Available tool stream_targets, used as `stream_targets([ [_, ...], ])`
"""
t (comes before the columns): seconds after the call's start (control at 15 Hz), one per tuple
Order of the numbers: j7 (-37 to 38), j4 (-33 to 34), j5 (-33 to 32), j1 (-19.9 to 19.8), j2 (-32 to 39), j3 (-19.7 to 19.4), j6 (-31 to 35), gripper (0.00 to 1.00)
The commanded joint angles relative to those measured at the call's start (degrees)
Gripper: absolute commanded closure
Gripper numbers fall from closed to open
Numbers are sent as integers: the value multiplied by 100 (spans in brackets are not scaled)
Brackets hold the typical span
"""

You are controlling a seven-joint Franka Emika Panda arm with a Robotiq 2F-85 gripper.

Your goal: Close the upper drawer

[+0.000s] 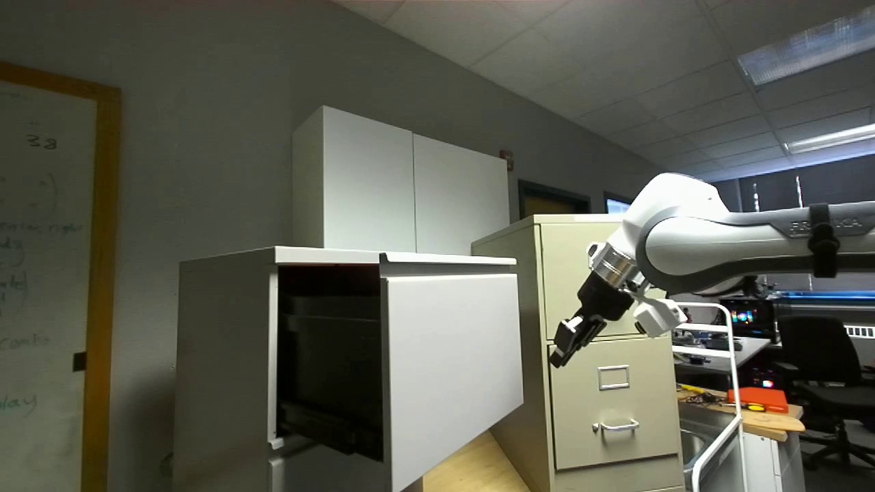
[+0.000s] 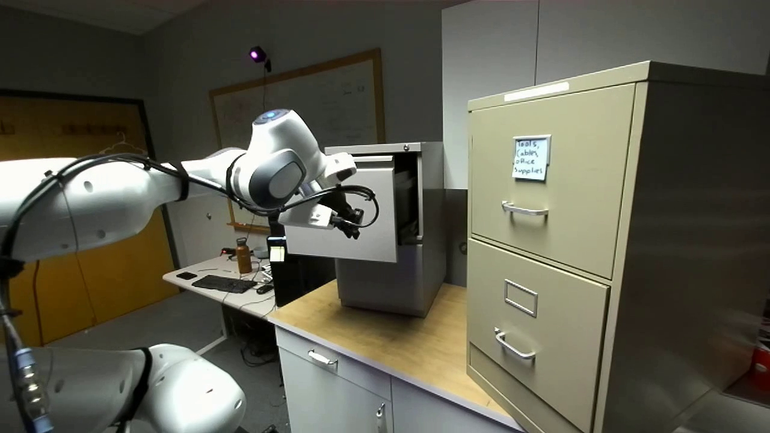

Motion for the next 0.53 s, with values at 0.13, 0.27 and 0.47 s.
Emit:
stream_targets([
  [0.13, 220, 408, 455, 449, 296, 286, 390, 100],
  [0.27, 268, 583, 592, 611, 460, 390, 498, 100],
  [0.47, 350, 890, 782, 801, 777, 513, 713, 100],
])
